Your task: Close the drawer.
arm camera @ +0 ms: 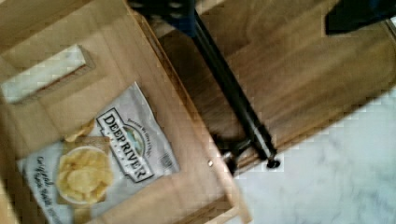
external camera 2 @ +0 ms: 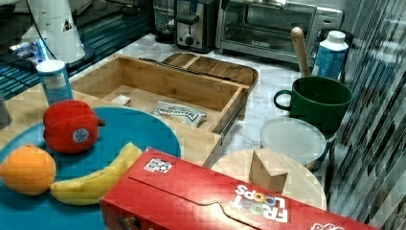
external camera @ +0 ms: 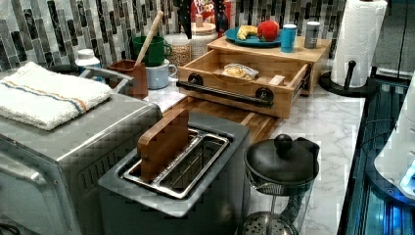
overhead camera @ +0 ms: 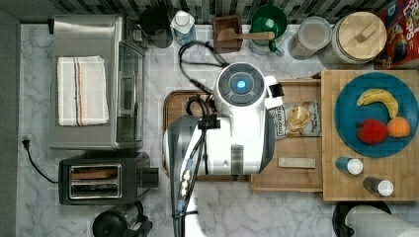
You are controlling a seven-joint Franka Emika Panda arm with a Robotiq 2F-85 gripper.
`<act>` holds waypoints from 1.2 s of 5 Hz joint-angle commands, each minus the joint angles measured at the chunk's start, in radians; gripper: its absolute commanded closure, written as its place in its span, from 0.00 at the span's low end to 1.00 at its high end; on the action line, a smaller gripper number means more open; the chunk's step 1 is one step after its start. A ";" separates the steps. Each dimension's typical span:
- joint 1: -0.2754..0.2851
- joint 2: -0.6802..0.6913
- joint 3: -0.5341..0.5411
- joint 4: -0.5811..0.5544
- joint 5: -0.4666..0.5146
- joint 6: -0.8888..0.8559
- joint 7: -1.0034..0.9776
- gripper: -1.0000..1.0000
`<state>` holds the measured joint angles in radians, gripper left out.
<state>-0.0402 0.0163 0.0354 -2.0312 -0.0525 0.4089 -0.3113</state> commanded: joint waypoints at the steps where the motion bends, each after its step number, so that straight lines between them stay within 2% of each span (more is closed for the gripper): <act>1: 0.077 -0.099 0.106 -0.103 0.055 0.062 -0.167 1.00; 3: 0.084 -0.091 0.136 -0.219 0.047 0.199 -0.224 1.00; 4: 0.067 -0.031 0.145 -0.221 0.039 0.209 -0.256 1.00; 6: 0.068 0.061 0.119 -0.272 -0.012 0.302 -0.303 1.00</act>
<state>0.0368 0.0338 0.1533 -2.2578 -0.0514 0.6880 -0.5093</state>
